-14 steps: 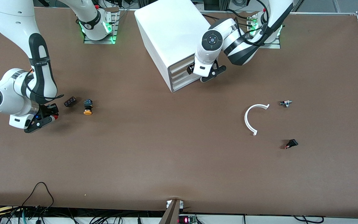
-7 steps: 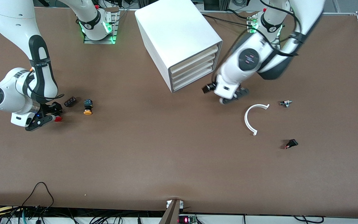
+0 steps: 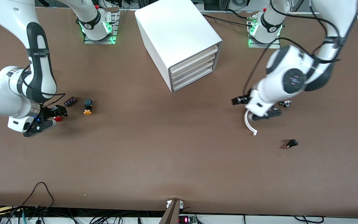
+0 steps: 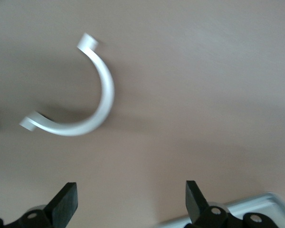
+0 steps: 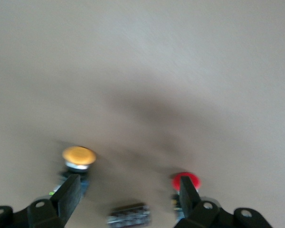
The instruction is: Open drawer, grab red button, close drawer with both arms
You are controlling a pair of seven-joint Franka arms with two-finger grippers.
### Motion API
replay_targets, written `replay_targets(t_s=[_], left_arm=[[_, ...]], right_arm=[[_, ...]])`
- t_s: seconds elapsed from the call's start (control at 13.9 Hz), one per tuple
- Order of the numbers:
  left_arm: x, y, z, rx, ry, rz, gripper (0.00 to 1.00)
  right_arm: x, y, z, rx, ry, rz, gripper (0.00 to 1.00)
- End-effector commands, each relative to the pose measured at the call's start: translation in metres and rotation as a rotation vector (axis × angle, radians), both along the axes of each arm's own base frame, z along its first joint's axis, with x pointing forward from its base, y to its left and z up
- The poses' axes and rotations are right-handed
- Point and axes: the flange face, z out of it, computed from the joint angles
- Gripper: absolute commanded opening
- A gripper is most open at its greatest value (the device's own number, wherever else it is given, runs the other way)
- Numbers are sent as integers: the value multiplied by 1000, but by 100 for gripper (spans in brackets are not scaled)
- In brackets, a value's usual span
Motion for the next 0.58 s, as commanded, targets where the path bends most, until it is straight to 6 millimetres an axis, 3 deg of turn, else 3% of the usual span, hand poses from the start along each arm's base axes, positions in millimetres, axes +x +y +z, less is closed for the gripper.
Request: replay_targets(t_s=[0.0, 0.07, 0.51], left_arm=[[8, 63, 29, 11, -32, -116, 100], [7, 83, 40, 14, -37, -132, 100], [-30, 159, 122, 77, -15, -94, 100]], right_arm=[[5, 34, 58, -24, 35, -69, 95], [4, 44, 75, -22, 46, -71, 95], [-9, 78, 165, -22, 63, -39, 98]])
